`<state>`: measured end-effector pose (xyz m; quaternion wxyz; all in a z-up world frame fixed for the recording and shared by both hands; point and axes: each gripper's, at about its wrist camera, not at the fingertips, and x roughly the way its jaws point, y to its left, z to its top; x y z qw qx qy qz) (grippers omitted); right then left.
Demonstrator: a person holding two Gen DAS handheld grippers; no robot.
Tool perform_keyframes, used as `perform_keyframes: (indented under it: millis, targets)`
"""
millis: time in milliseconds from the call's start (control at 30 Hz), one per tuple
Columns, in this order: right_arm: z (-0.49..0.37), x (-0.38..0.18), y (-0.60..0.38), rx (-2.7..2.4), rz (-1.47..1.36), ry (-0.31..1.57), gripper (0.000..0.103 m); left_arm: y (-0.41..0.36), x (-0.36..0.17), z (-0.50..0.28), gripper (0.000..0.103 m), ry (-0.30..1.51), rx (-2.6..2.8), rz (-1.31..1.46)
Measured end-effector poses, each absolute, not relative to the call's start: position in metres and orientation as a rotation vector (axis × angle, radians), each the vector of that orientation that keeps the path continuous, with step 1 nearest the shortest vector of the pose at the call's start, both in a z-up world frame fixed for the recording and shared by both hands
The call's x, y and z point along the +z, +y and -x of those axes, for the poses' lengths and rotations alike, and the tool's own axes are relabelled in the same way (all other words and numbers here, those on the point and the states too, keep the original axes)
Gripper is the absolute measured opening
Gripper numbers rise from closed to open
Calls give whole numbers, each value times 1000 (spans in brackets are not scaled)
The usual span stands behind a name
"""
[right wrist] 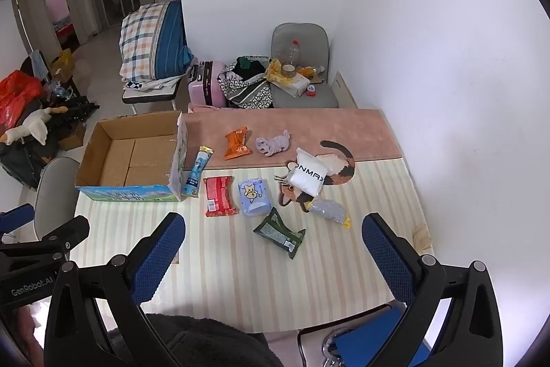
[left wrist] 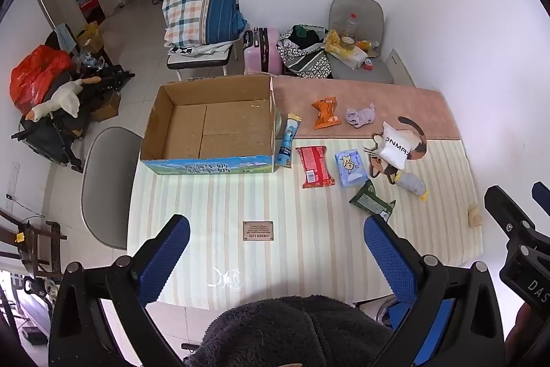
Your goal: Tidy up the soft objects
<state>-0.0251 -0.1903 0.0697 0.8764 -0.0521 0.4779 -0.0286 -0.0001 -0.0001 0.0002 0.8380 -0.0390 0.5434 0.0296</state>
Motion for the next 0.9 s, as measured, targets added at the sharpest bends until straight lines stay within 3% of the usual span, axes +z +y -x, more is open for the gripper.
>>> perform_keyframes:
  millis: [900]
  targets:
    - [30,87,-188,-46,111,982,103,0,10,2,103,1130,62,82]
